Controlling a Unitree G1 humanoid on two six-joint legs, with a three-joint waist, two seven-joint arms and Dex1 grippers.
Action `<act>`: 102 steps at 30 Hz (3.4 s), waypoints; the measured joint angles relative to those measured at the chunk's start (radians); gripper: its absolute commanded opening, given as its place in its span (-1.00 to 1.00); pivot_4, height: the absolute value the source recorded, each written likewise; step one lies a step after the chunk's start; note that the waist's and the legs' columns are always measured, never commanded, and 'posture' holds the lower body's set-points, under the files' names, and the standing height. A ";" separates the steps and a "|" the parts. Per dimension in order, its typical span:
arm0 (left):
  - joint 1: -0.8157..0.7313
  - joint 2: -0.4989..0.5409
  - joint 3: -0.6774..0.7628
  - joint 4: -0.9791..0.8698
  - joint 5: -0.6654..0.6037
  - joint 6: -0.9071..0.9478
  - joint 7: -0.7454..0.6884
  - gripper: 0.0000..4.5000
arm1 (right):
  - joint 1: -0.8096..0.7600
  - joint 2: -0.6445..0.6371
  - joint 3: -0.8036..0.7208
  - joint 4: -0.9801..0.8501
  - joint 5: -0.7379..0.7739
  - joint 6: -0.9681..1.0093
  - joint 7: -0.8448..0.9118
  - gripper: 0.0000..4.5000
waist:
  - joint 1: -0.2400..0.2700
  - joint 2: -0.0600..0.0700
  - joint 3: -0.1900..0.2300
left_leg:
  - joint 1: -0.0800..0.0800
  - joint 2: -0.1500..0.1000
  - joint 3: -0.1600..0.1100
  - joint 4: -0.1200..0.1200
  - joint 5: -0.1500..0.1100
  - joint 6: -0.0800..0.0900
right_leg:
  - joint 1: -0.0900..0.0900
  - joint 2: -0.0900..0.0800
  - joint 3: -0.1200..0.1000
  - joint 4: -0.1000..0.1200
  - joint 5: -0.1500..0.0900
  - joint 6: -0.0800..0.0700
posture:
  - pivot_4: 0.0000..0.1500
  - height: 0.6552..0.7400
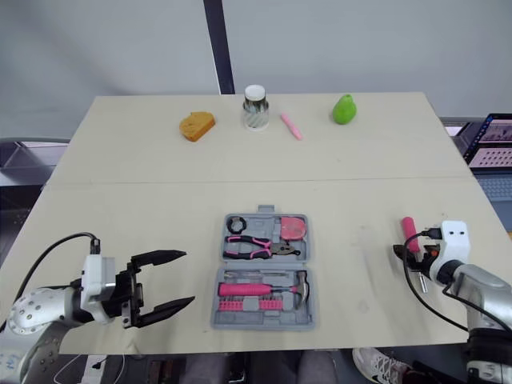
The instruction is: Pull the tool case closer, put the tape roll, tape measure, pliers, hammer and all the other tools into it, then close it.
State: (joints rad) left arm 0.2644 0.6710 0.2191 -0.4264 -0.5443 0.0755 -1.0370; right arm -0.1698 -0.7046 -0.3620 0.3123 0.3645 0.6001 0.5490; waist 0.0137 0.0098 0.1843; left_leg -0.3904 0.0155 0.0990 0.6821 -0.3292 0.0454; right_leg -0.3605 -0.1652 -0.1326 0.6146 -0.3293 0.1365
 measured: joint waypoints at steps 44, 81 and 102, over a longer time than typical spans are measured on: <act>0.011 0.007 0.010 0.073 0.023 -0.035 -0.034 1.00 | 0.051 -0.125 0.051 -0.351 0.042 0.134 0.119 -0.83 | -0.015 0.005 0.003 | -0.001 0.000 -0.001 0.000 0.000 0.000 | -0.001 -0.001 0.000 -0.001 0.000 0.000 | 1.00 -0.06; 0.081 0.090 0.133 0.197 0.010 -0.104 -0.231 1.00 | -0.580 -0.354 0.717 -1.059 0.360 0.739 0.306 -0.83 | -0.020 0.003 0.005 | -0.014 -0.001 -0.002 0.002 0.001 -0.001 | -0.016 -0.003 -0.001 0.004 0.000 -0.001 | 1.00 -0.06; 0.134 0.098 0.129 0.159 -0.001 -0.069 -0.246 1.00 | -0.885 -0.062 1.050 -1.047 0.351 1.011 0.201 -0.83 | -0.044 0.003 0.005 | -0.014 -0.001 -0.002 0.002 0.002 -0.001 | -0.018 -0.003 -0.002 0.009 0.000 -0.001 | 1.00 -0.06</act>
State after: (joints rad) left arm 0.3988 0.7691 0.3478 -0.2679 -0.5451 0.0067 -1.2826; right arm -1.0547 -0.7664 0.6879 -0.7347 0.7150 1.6108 0.7497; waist -0.0307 0.0128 0.1890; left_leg -0.4045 0.0149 0.0967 0.6840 -0.3272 0.0439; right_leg -0.3784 -0.1678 -0.1349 0.6236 -0.3294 0.1357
